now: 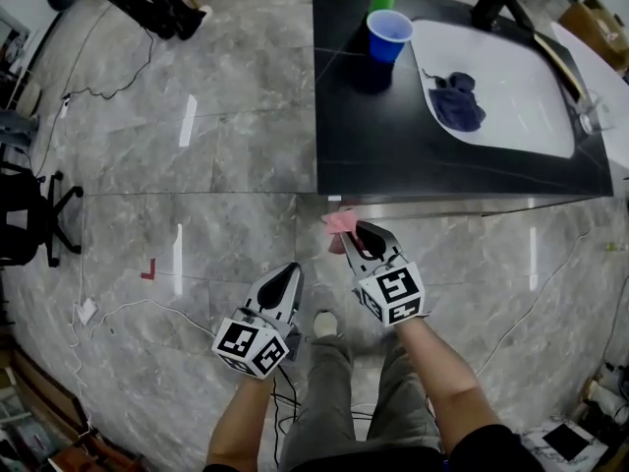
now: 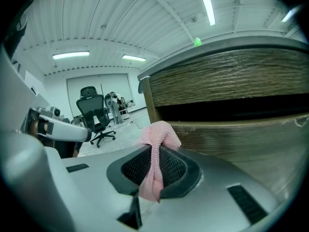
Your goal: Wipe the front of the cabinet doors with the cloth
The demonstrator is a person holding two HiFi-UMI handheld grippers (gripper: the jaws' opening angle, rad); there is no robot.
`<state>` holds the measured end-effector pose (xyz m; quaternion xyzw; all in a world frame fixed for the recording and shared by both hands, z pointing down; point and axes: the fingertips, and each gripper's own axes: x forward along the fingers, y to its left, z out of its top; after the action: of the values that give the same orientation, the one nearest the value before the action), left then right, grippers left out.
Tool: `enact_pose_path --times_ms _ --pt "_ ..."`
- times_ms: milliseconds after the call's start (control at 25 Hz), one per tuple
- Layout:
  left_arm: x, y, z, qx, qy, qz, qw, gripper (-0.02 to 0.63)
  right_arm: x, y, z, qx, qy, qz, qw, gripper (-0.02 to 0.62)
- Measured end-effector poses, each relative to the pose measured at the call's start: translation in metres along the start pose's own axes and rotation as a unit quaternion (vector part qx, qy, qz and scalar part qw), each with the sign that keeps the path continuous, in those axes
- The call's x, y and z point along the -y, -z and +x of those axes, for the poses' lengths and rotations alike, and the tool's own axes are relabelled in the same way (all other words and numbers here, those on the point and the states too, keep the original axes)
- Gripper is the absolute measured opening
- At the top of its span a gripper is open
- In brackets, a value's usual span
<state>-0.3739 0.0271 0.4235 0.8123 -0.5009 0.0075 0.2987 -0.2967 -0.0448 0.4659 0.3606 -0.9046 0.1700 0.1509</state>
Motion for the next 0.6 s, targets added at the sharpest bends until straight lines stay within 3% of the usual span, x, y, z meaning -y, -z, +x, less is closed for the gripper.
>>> enact_pose_path --times_ms 240,600 --pt "0.022 0.013 0.026 -0.004 -0.010 -0.011 0.9999 0.011 0.023 0.000 -0.016 0.001 -0.009 -0.013 1.000 0.054" --pt "0.091 0.033 0.082 -0.020 0.026 0.002 0.9995 0.009 0.094 0.013 -0.071 -0.001 0.016 -0.012 1.000 0.054"
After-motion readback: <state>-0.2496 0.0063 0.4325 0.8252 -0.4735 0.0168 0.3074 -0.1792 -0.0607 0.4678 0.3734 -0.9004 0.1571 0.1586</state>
